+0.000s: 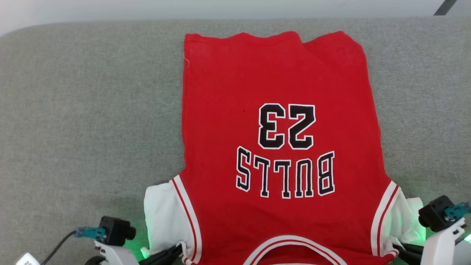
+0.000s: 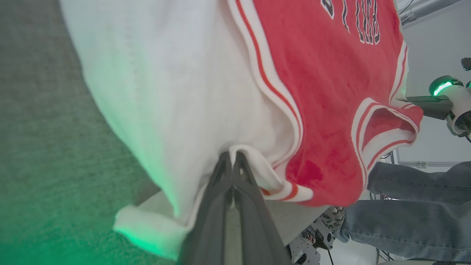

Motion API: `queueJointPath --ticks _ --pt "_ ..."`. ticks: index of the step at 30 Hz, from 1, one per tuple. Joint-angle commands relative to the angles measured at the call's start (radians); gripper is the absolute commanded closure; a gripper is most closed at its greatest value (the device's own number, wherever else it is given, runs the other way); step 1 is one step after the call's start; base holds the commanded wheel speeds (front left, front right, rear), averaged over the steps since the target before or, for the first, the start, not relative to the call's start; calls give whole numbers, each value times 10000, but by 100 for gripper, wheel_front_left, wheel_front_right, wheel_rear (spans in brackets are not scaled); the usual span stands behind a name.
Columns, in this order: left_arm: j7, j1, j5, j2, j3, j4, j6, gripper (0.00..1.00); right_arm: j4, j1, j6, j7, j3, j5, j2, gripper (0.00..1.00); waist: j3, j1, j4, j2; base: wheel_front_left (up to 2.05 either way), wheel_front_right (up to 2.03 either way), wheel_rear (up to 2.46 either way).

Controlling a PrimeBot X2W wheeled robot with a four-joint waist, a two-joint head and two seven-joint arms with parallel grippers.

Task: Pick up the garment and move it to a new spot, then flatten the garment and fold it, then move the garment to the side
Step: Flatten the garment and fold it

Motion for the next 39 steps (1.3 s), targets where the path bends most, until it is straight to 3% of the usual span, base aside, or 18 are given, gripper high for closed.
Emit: queueJointPath --ticks 1,6,7,8,9,10,14,17,21,24,28,34,39 --pt "78 -52 95 -184 -70 268 68 100 216 -91 -10 -67 271 -135 73 100 87 0 40 0 0 0 0" --pt "39 -119 94 -450 -97 690 -46 100 704 -539 -15 -503 938 -133 162 100 170 0 -41 0 0 0 0" --pt "9 -121 95 -475 -88 727 -60 100 736 -647 -15 -618 1033 -149 166 93 172 0 -75 0 0 0 0" --pt "-6 -123 101 -490 -79 745 -69 100 753 -735 -15 -712 1134 -179 158 63 174 0 -111 0 0 0 0" --pt "-35 -120 102 -499 -72 747 -74 100 756 -821 -15 -800 1231 -184 148 49 162 0 -148 0 0 0 0" --pt "-74 -117 134 -499 -67 730 -75 100 717 -897 -15 -884 1294 -198 112 0 149 0 -190 0 0 0 0" --pt "-199 -102 174 -460 -7 541 -18 100 270 -988 -21 -812 1103 153 -390 0 82 0 -310 0 0 0 0" --pt "-309 -156 269 -457 37 315 11 100 -618 -710 -12 -276 524 1121 -947 0 58 0 -296 0 0 0 0" --pt "-401 -176 435 -425 16 -86 138 100 -1823 -848 -9 395 -895 2099 -1834 0 210 0 -236 0 0 0 0" --pt "-374 -306 641 -481 -13 -361 250 100 -1929 -1524 -9 610 -2161 2375 -1895 0 400 0 -69 0 0 0 0" --pt "-305 -628 860 -620 15 -533 294 100 -960 -3474 -7 833 -2770 1419 -1028 0 775 0 250 0 0 0 0" --pt "-235 -1093 1102 -981 37 -495 189 100 1758 -7260 -7 1805 -1960 -183 746 0 1541 0 834 0 0 0 0" --pt "-96 -1524 1378 -1404 -51 -302 77 100 4325 -9501 -9 2168 -1268 -1610 1429 0 2152 0 1450 0 0 0 0"
